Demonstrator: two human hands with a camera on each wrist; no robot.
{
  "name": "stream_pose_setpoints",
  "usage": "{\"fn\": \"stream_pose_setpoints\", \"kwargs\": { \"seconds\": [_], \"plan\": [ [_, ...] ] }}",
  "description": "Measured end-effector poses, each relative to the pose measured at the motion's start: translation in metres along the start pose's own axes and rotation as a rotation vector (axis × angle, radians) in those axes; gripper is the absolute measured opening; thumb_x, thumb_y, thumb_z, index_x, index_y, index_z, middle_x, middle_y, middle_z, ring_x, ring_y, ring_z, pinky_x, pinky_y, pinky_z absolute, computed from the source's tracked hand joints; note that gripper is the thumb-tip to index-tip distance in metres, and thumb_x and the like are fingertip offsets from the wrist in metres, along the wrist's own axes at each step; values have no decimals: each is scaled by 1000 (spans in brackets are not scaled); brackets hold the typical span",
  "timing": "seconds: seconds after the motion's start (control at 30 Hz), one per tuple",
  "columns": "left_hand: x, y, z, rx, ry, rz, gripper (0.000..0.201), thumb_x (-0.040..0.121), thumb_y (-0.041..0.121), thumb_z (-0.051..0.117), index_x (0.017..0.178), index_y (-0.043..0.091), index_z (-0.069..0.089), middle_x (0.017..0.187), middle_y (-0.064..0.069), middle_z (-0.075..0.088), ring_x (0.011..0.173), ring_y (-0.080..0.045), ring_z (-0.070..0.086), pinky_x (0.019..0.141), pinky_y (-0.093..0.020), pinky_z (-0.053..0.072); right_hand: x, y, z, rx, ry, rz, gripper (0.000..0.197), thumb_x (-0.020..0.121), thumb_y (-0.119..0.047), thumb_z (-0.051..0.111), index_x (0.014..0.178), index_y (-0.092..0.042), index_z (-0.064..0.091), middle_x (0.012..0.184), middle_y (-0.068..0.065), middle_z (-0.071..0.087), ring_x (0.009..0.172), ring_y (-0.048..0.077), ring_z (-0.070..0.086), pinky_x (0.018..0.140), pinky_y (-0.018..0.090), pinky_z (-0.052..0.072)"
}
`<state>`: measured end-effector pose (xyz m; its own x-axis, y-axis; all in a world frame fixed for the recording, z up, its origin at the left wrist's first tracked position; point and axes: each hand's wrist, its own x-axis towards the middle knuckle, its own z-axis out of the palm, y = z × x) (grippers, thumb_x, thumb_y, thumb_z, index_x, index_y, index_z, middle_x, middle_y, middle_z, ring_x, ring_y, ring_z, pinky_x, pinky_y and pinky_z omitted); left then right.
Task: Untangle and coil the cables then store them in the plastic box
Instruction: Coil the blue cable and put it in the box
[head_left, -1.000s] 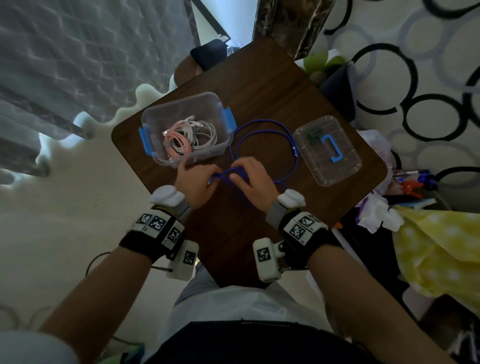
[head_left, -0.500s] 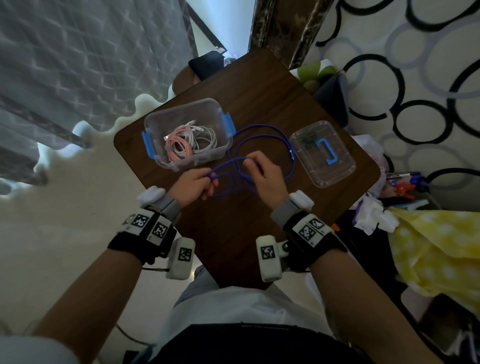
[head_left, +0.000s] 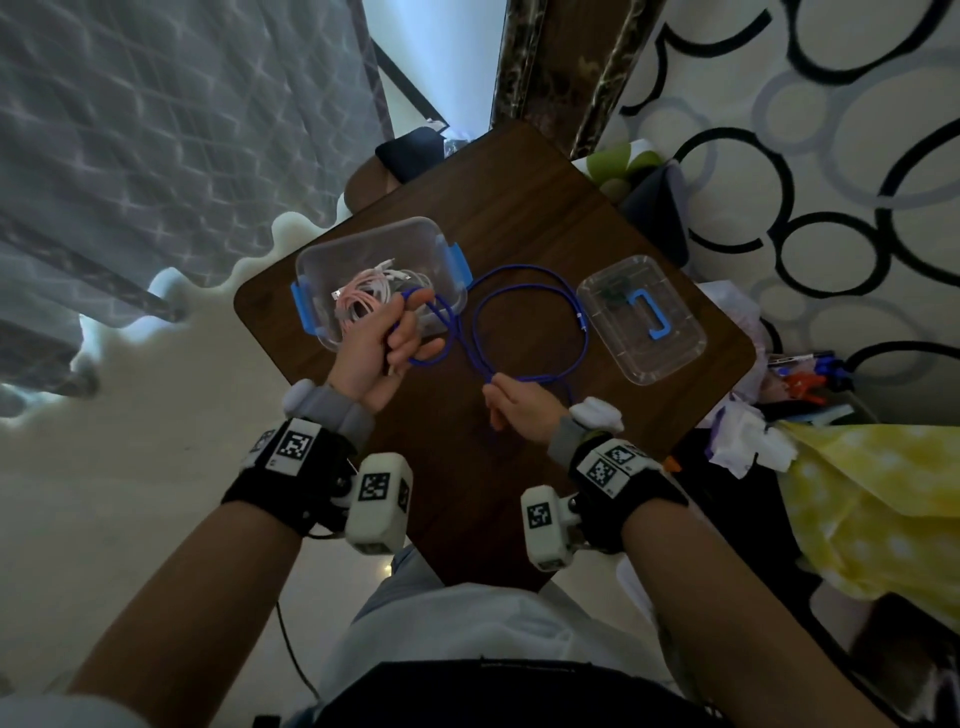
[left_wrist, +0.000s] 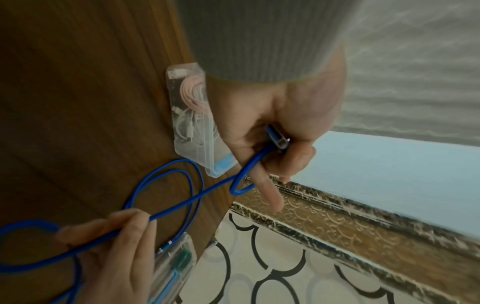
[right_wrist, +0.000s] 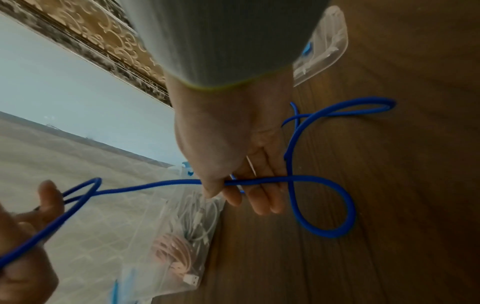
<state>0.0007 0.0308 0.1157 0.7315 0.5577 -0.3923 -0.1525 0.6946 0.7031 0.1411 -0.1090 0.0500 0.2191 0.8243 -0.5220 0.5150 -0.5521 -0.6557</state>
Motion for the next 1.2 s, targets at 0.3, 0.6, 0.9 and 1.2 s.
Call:
{"fn": "stream_pose_setpoints", "kwargs": {
  "seconds": [0.3, 0.6, 0.9, 1.2],
  "plan": [
    [2, -7, 13, 19, 14, 95, 25, 99, 10, 28, 114, 11, 48, 54, 6, 50, 51, -7, 53, 82, -30, 55, -4, -31, 0, -374, -195, -23, 38, 101, -37, 27, 111, -11, 53, 99, 12, 60, 90, 30, 56, 77, 38, 44],
    [-1, -5, -12, 989, -19, 262, 24, 100, 17, 33, 119, 10, 46, 90, 11, 65, 92, 2, 63, 85, -12, 42, -9, -40, -6, -216, -131, -290, 15, 94, -24, 52, 99, -13, 62, 88, 2, 64, 74, 10, 52, 64, 19, 32],
    [-6, -4, -7, 1146, -265, -237, 33, 98, 32, 36, 81, 17, 61, 57, 1, 41, 48, -9, 41, 47, -16, 40, -12, -32, -64, -377, 36, -291, 14, 89, -28, 59, 98, -19, 63, 90, -2, 60, 86, 13, 53, 76, 30, 44],
    [-10, -6, 1, 332, -162, -222, 31, 100, 19, 27, 75, 10, 44, 42, 7, 34, 33, -5, 33, 32, -14, 22, -13, -29, -36, -146, 235, -420, 27, 93, -30, 48, 104, -9, 61, 134, 9, 48, 127, 17, 39, 103, 23, 27]
  ]
}}
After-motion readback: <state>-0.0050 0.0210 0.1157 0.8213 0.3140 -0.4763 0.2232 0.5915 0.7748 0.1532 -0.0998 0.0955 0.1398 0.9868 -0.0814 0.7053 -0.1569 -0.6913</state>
